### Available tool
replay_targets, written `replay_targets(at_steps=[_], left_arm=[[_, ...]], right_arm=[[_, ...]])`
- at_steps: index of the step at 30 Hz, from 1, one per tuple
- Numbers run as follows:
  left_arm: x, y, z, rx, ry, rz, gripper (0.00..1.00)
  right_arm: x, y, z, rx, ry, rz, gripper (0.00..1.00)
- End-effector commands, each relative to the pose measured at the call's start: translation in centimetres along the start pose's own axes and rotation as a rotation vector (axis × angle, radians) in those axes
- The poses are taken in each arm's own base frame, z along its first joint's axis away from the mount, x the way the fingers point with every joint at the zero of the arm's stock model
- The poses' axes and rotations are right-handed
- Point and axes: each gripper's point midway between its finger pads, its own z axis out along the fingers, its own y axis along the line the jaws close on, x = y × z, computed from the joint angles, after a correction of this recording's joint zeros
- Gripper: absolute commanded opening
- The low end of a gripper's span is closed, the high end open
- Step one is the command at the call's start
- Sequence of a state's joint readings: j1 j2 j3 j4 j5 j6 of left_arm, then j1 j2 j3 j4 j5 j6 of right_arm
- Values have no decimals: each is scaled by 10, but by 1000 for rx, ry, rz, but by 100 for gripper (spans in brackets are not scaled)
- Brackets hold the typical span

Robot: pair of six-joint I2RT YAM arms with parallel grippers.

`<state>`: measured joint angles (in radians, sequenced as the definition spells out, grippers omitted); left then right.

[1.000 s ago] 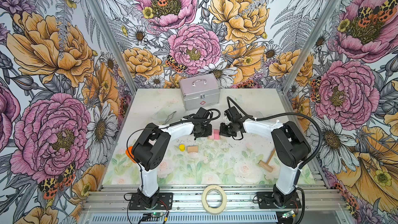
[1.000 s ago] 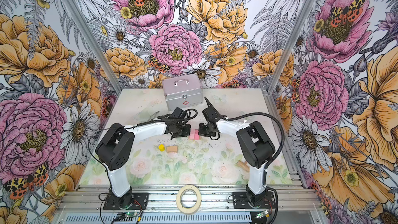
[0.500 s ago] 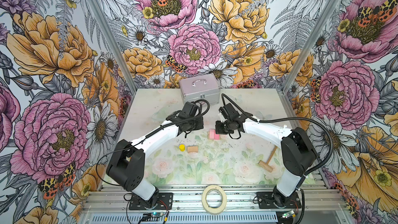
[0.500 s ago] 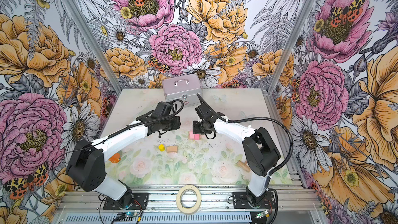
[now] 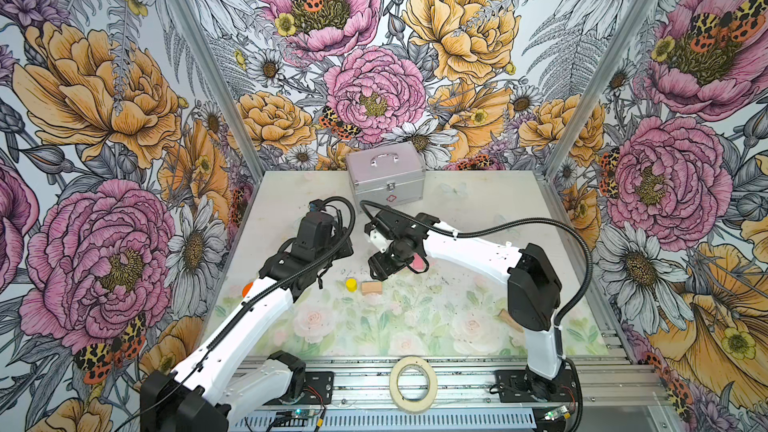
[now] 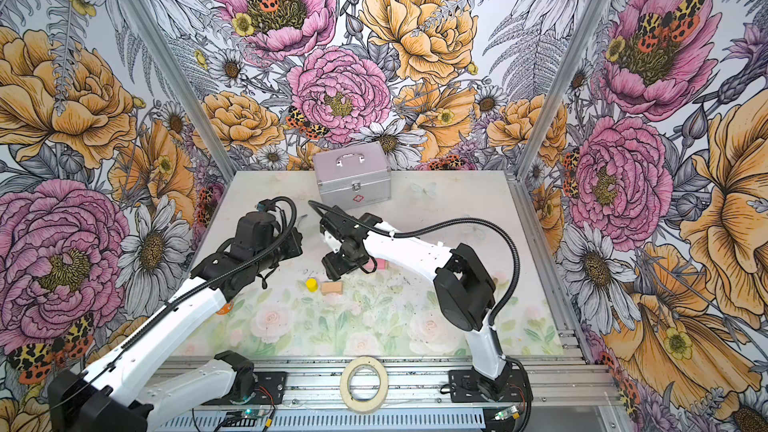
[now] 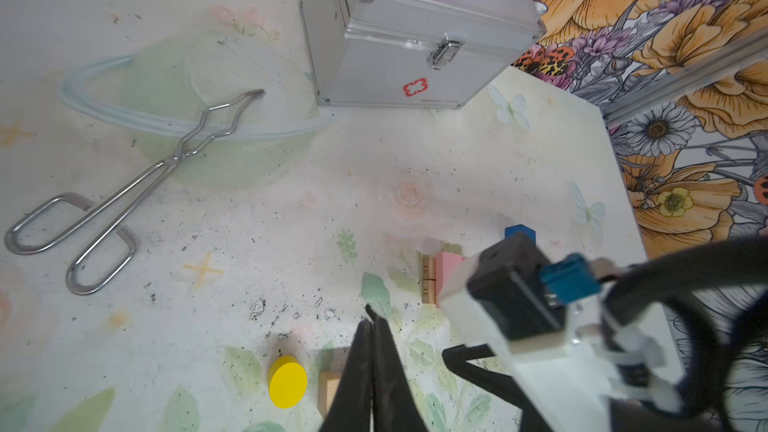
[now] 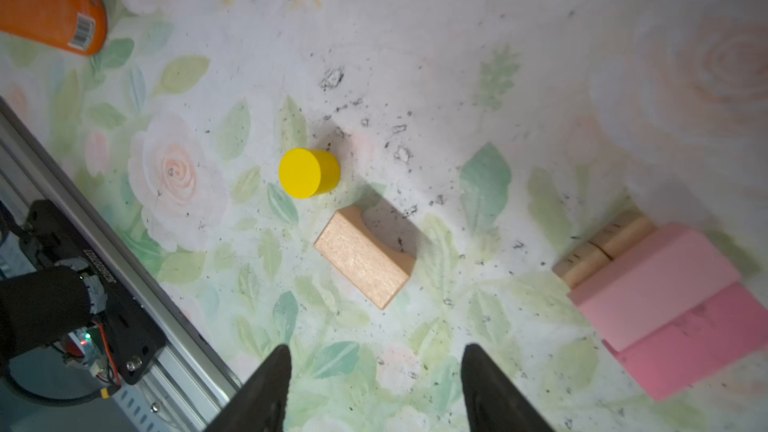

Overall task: Build the wood block tower
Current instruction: 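Move the right gripper toward the wooden arch block while the left arm withdraws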

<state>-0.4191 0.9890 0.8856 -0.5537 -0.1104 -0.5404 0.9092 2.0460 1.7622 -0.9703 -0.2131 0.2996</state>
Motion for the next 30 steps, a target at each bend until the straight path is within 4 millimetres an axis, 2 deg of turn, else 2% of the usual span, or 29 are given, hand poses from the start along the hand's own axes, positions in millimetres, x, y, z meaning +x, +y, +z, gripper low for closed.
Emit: replay_targets(at_steps=[1,8,11,12,13,19,23,30], left_arm=[[-5,17,-14,-53,-59,-20,11],[-4,22,-25,-48,-82,-19,12],[-4,22,-29,-40,-90,-17,12],[-4,22,-30,-37,-93,-16,12],[-5,23,-32,-36,-100,-21,12],[-7,21,-44,-8,-132,-26,14],[-6,19,-47,16,-137,-33,14],[-4,16,-49,44,-141,-36,14]], right_arm=[[12,3,4,68,89,-45,71],[12,-13,10,248,56,130,83],[11,-11,15,265,29,225,87],[8,-8,16,263,18,246,99],[6,-6,19,266,3,269,100],[-4,-1,34,282,-53,394,99],[-10,7,39,267,-92,449,96],[-5,4,51,301,-89,503,90]])
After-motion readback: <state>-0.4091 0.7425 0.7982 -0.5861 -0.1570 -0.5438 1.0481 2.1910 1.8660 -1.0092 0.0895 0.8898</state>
